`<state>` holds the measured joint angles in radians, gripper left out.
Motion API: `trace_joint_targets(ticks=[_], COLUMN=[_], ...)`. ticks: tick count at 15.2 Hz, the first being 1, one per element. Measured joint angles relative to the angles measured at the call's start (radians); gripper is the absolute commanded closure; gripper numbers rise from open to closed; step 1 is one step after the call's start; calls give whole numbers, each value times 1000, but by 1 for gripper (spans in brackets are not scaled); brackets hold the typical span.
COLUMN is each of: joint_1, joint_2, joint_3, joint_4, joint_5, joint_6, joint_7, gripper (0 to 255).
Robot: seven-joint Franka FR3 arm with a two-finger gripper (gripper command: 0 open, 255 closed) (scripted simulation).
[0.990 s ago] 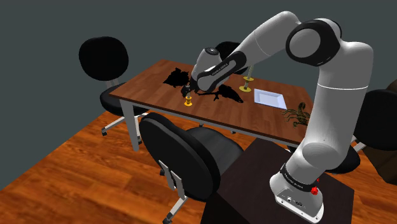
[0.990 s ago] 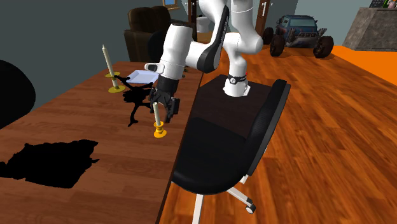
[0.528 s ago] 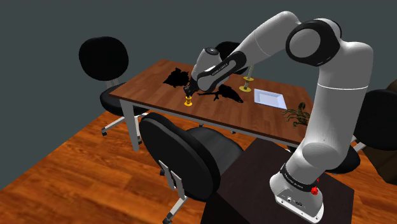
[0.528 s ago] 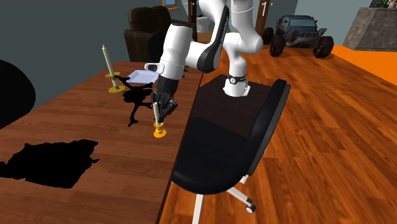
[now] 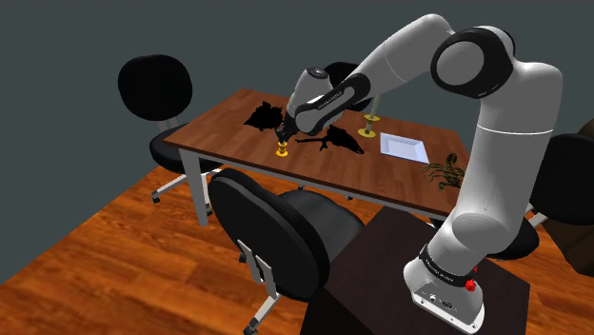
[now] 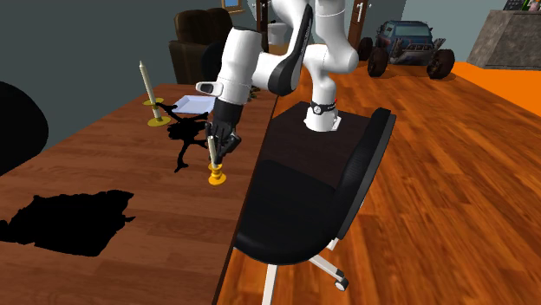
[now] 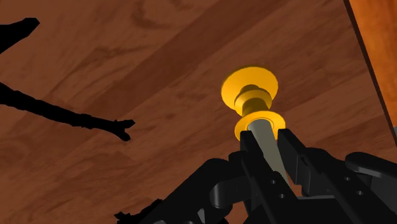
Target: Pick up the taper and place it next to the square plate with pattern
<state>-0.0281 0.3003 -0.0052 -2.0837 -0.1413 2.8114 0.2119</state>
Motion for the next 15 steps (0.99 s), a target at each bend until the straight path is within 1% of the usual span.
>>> trace_joint_targets(ticks=[15], joint_1=[-7], joint_2=[-121], joint_3=[17], joint_4=[55], joint_5=[32], joint_6=[-176], joint_7=[-32], gripper=[255])
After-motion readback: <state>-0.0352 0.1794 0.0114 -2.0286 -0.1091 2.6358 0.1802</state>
